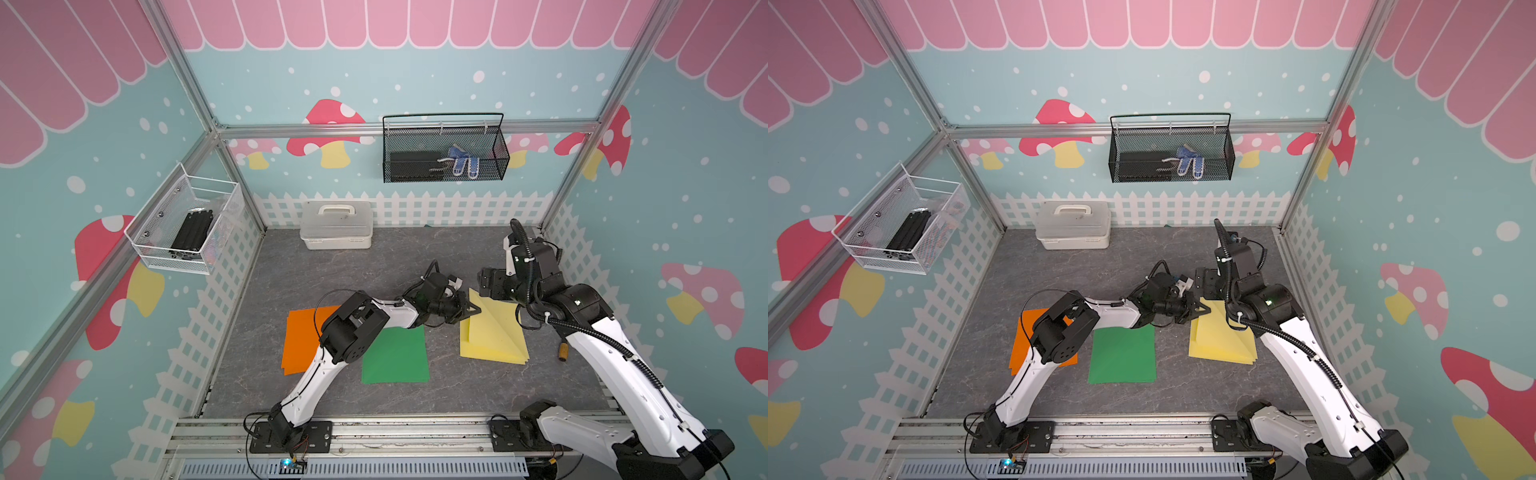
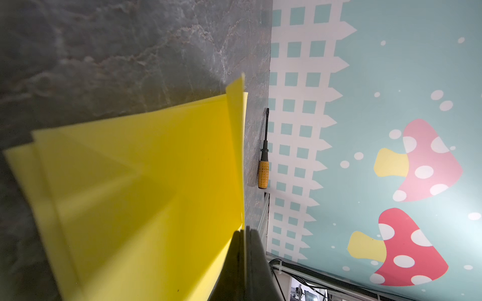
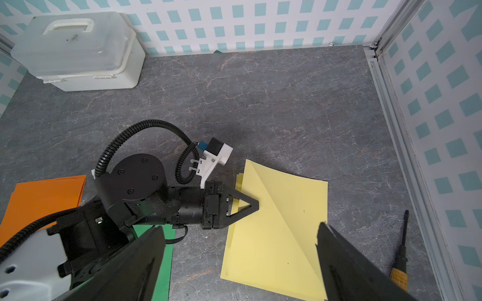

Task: Sort the scattered colored papers by color
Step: Place the colored paper.

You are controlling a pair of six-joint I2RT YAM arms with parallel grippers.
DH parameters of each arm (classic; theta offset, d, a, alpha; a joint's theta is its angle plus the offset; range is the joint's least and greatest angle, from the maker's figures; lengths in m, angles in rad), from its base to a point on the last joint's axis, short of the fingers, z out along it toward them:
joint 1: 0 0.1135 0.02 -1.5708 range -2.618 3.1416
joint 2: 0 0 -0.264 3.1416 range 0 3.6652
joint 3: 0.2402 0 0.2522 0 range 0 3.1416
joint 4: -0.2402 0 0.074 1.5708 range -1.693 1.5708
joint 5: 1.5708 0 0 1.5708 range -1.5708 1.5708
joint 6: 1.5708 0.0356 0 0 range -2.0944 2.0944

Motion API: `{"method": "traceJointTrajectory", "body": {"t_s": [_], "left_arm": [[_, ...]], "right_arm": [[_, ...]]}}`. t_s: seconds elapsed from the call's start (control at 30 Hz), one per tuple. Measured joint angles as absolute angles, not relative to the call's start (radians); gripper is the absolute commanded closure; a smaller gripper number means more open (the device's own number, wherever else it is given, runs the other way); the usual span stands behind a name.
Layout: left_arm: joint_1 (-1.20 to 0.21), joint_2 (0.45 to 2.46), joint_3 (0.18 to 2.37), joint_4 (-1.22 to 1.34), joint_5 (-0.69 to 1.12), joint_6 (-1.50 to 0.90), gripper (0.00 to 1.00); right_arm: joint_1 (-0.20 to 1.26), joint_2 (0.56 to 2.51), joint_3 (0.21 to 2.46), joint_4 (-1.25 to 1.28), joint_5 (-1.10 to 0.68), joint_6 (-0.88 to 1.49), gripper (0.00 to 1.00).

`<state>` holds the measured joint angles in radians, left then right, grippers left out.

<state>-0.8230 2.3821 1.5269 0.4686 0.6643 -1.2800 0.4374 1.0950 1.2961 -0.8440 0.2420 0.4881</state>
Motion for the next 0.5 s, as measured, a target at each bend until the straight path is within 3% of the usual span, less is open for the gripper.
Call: {"method": "traceJointTrajectory", "body": {"t_s": [0.33, 0.4, 0.47, 0.5], "left_arm": [[-0.833, 2.384, 1.466, 0.506, 0.643, -1.306, 1.00], [-0.833, 2.384, 1.454, 0.506, 0.641, -1.306, 0.94], [-0.833, 2.384, 1.445, 0.506, 0.639, -1.304, 0.78], [-0.833, 2.384, 1.442, 0.506, 0.638, -1.309, 0.76]], "right_arm": [[0.437, 1.095, 1.288, -0.838, 0.242, 0.492, 0.06], [0.437, 1.095, 1.287, -0.838, 0.242, 0.492, 0.06], [0.437, 1.095, 1.285, -0.837, 0.242, 0.492, 0.06], [0.437, 1.095, 1.284, -0.837, 0.242, 0.492, 0.06]]}}
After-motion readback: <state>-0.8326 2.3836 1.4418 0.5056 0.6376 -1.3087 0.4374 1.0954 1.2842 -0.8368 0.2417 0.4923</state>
